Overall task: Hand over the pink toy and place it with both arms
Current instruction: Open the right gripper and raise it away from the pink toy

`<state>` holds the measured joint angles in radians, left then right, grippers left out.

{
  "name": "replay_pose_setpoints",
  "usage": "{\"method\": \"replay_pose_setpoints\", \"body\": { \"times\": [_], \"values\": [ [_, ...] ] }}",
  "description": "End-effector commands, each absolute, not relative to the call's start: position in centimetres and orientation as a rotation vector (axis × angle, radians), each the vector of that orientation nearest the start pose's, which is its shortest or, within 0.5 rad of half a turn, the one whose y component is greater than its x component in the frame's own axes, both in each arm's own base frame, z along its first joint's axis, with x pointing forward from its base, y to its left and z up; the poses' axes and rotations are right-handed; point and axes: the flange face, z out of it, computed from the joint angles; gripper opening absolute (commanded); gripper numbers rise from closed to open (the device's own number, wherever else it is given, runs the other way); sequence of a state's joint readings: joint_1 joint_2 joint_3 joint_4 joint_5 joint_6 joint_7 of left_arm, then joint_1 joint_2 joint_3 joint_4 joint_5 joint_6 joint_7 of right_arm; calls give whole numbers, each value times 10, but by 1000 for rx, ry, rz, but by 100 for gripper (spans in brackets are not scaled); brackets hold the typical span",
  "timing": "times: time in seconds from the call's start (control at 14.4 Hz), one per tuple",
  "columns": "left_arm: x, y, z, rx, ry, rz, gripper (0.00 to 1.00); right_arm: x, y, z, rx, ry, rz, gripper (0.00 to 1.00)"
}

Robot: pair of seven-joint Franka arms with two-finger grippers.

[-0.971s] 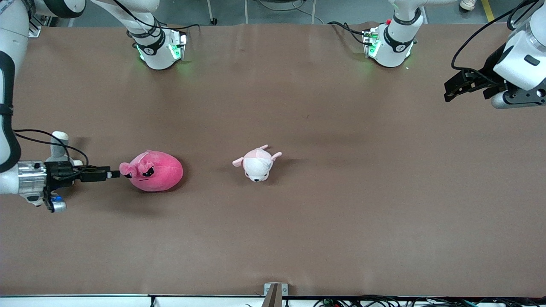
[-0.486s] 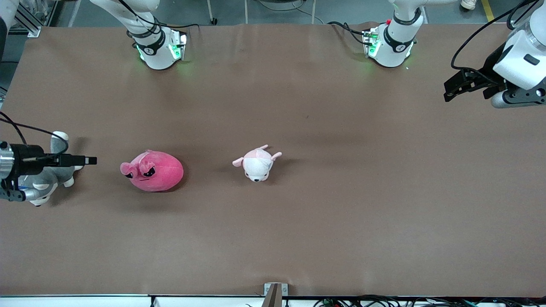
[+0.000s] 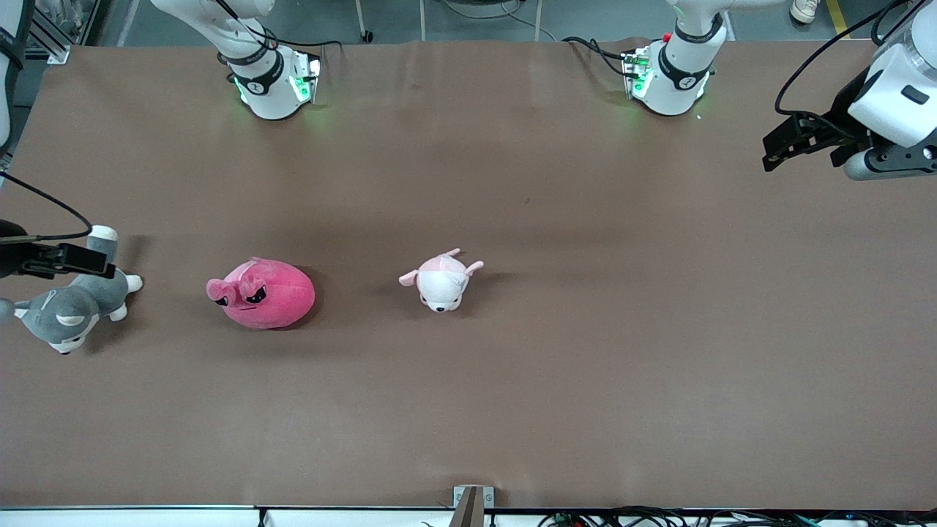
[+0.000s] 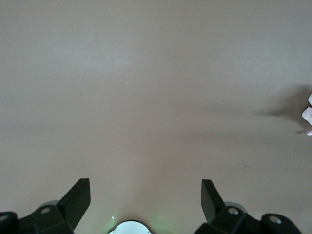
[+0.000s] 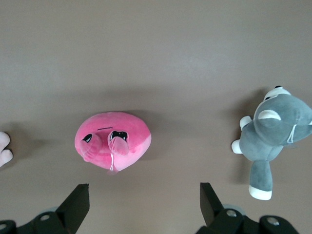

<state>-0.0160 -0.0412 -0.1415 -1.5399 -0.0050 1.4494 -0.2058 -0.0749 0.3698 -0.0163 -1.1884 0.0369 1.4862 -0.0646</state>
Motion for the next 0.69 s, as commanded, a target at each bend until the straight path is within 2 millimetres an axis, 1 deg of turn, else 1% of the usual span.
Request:
{"method": "replay_pose_setpoints", "body": {
  "times": [0.0,0.07,0.21,0.49,0.62],
  "values": [
    [515,-87,657,-3132,-62,74,100,634,-52,615,-3130,46,-3,100],
    [515,-87,657,-3132,-62,74,100,622,-50,634,-3129,43,-39,100],
    [515,-87,657,-3133,-62,72,100,605,-51,646,-3133,44,-83,100],
    [516,-84,658,-3133,-62,72,100,576,-47,644,-3134,45,-85,100],
    [516,-83,658,-3133,-66,72,100,563,-50,643,-3134,55,-92,100]
  ]
}}
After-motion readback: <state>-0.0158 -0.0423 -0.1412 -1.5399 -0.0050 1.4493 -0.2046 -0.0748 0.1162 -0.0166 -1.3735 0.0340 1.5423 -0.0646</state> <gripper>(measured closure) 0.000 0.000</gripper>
